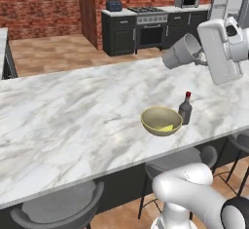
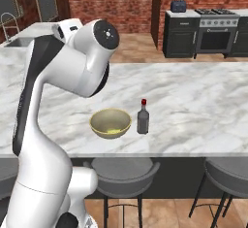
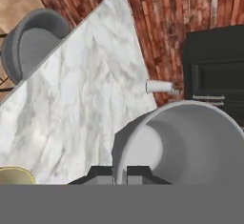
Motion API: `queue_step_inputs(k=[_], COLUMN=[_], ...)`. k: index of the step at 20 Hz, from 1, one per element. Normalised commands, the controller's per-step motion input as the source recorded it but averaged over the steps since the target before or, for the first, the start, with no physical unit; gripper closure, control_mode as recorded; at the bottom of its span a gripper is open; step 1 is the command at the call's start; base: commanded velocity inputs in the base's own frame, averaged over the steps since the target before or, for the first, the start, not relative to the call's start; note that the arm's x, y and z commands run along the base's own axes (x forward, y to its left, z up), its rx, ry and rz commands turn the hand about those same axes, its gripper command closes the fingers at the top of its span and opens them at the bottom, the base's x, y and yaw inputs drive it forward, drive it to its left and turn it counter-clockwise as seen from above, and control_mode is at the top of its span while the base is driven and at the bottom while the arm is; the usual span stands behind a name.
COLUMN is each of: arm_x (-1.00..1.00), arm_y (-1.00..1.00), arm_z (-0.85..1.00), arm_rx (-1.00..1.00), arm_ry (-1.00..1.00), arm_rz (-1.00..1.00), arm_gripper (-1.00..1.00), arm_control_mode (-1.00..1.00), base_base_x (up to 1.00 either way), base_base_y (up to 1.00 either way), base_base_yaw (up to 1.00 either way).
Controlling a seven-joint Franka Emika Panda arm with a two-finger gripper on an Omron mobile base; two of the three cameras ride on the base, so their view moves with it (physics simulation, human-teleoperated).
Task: There is a bowl on the dining counter. Grab a lemon wedge from the fridge and place it in the bowl. Then get the liquor bottle and glass cup from the cabinet and place them next to the bowl.
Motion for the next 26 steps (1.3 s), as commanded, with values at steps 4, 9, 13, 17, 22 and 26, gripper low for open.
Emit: queue_step_inputs(k=[4, 9, 13, 17, 22, 26], arm_x=[0.46, 0.2, 0.36, 0.4, 0.55, 0.56], arm_y=[0.22, 0.87, 0.96, 0.61, -0.02, 0.0], arm_z=[-0.86, -1.0, -1.0, -0.97, -0.68, -0.59], arm_rx=[-0.38, -0.47, -0.31, -0.26, -0.1, -0.04], arm_ry=[0.3, 0.12, 0.17, 0.03, 0.15, 0.1], arm_rz=[0.0, 0.01, 0.02, 0.0, 0.0, 0.0], arm_gripper=[1.0, 1.0, 1.0, 1.0, 1.0, 1.0], arm_control_mode=[-1.0, -1.0, -1.0, -1.0, -1.0, -1.0], base_base_x=[0.0, 0.0, 0.0, 0.0, 0.0, 0.0], base_base_y=[0.0, 0.0, 0.0, 0.0, 0.0, 0.0], base_base_yaw=[0.0, 0.0, 0.0, 0.0, 0.0, 0.0])
